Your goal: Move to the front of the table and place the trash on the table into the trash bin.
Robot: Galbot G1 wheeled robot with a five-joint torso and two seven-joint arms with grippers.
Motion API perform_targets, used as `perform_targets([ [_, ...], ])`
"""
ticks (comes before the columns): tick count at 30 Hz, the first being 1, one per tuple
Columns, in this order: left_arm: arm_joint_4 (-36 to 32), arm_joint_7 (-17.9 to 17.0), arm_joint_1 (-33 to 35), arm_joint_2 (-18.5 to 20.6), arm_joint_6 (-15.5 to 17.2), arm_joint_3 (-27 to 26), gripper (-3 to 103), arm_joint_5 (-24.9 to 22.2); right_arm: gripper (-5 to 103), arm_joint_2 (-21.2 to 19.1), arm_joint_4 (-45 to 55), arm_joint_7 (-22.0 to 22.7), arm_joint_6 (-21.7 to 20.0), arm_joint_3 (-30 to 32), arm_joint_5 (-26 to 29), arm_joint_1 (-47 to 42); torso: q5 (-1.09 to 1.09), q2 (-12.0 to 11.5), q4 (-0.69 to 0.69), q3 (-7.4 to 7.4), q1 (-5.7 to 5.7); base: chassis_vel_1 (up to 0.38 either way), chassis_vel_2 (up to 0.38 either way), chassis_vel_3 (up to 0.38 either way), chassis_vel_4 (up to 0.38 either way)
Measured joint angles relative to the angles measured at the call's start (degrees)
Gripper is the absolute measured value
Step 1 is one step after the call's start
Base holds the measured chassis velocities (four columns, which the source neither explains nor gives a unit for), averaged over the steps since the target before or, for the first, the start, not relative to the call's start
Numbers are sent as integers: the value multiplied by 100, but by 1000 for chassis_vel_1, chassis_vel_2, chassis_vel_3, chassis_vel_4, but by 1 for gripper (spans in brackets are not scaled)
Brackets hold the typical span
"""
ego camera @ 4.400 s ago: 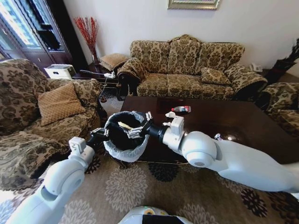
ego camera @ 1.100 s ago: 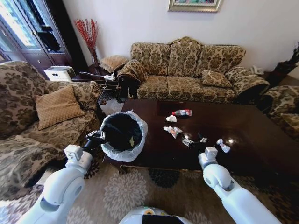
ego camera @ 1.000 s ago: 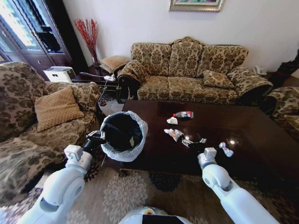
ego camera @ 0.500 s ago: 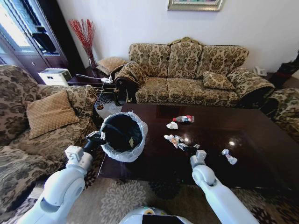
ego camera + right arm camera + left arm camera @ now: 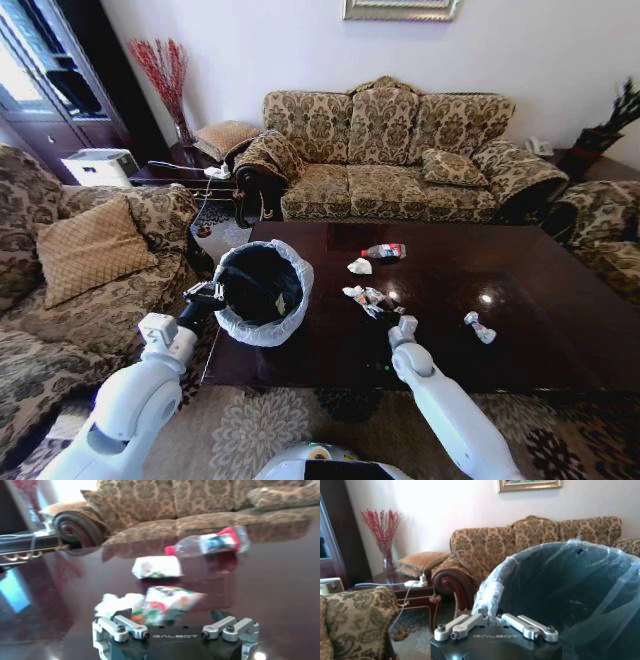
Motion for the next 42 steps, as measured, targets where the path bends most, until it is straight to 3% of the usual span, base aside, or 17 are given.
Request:
perform_targets([
  [12, 76, 15, -43, -53, -5, -16, 1, 1, 101, 262, -573, -273, 106, -204, 27, 432, 1, 0, 0, 0, 1, 0, 0, 0, 0],
  [17, 118, 15, -81, -71, -23, -11, 1, 1, 89, 226, -608, -331, 152, -204, 28, 449, 2, 0, 0, 0, 1, 0, 0, 0, 0],
  [18, 132, 19, -89, -76, -30, 0, 1, 2, 78, 197, -606, -335, 157, -199, 31, 449, 2, 0, -1, 0, 1, 0, 0, 0, 0],
  [22, 150, 25, -109, -79, -34, 14, 1, 4, 72, 146, -590, -335, 162, -189, 30, 443, 2, 0, -1, 0, 1, 0, 0, 0, 0],
  [23, 163, 28, -130, -74, -38, 21, 1, 5, 62, 107, -574, -335, 169, -179, 27, 431, 1, 0, -1, 0, 1, 0, 0, 0, 0],
  [25, 181, 35, -154, -59, -46, 33, 1, 5, 50, 66, -537, -333, 170, -159, 25, 410, 1, 0, -1, 0, 1, 0, 0, 0, 0],
  [27, 184, 37, -159, -54, -47, 34, 1, 5, 50, 59, -527, -332, 170, -155, 24, 404, 2, 0, -1, 0, 1, 0, 0, 0, 0],
  [29, 192, 40, -169, -35, -64, 38, 1, 4, 40, 41, -474, -319, 171, -124, 8, 373, 2, 0, -1, 0, 1, 0, 0, 0, 0],
  [34, 192, 43, -165, -18, -93, 38, 1, 2, 26, -34, -198, -193, 172, -54, -17, 304, 3, -1, 0, 0, 1, 0, 0, 0, 0],
  [37, 180, 43, -147, -19, -129, 36, 1, 2, 16, -307, 485, -33, 134, 17, -40, 224, 3, -1, -1, 0, 1, 0, 0, 0, 0],
  [42, 136, 56, -137, -21, -148, 52, 1, 5, 12, -861, 1592, 132, -113, 54, 109, 382, 3, 0, -2, 0, 1, 0, 0, 0, 0],
])
